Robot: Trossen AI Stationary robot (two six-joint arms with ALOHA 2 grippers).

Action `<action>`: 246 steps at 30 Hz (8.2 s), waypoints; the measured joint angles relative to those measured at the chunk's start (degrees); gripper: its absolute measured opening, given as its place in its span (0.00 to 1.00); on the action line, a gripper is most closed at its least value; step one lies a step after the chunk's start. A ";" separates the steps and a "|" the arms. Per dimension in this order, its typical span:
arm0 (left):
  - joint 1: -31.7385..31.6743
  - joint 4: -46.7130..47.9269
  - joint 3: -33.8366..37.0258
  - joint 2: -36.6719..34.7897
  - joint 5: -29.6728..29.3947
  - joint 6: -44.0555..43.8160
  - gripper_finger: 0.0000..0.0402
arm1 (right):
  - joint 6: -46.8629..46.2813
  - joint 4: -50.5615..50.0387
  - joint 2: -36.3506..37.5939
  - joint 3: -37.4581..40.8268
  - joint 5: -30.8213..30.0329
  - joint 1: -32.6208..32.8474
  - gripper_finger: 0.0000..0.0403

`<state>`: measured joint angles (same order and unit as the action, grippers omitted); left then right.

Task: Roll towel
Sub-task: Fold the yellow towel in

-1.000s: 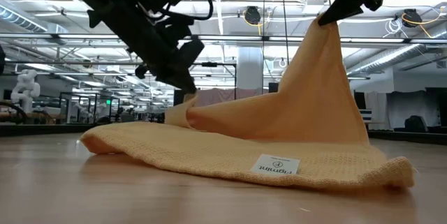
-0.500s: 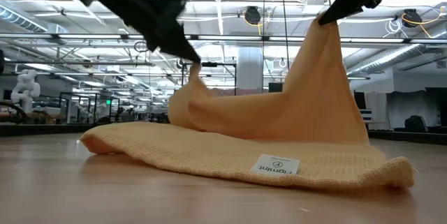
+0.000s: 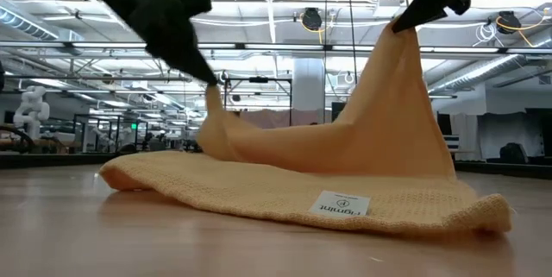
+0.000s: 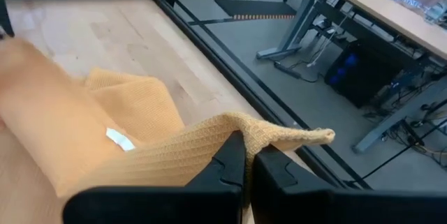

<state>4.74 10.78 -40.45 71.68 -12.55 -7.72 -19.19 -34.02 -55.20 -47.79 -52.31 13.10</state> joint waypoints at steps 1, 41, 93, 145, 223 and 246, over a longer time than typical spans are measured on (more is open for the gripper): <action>0.40 0.73 0.43 0.00 -0.86 -1.90 0.15 | -0.13 0.00 0.00 0.00 0.00 0.00 0.00; 6.88 -13.46 0.75 21.48 -27.98 -61.46 0.72 | 0.35 2.84 -0.02 0.00 -1.33 0.00 0.00; -6.48 -20.74 -12.95 -11.99 -21.62 25.28 0.00 | 44.22 23.61 0.60 -14.78 -10.62 -8.51 0.00; -11.00 16.32 -61.41 -8.15 1.61 24.42 0.00 | 58.84 28.41 -2.29 -28.35 21.99 -20.38 0.00; -13.25 14.45 -7.24 10.71 0.62 -11.44 0.63 | 32.36 8.48 -7.85 -10.05 28.97 -41.69 0.00; 4.79 -1.85 8.35 11.69 -13.49 -39.50 0.62 | 29.06 6.82 -7.89 -10.05 28.70 -42.27 0.00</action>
<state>9.53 8.93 -32.10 83.37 -26.04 -47.23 9.87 -27.20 -63.09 -57.84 -23.62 -29.17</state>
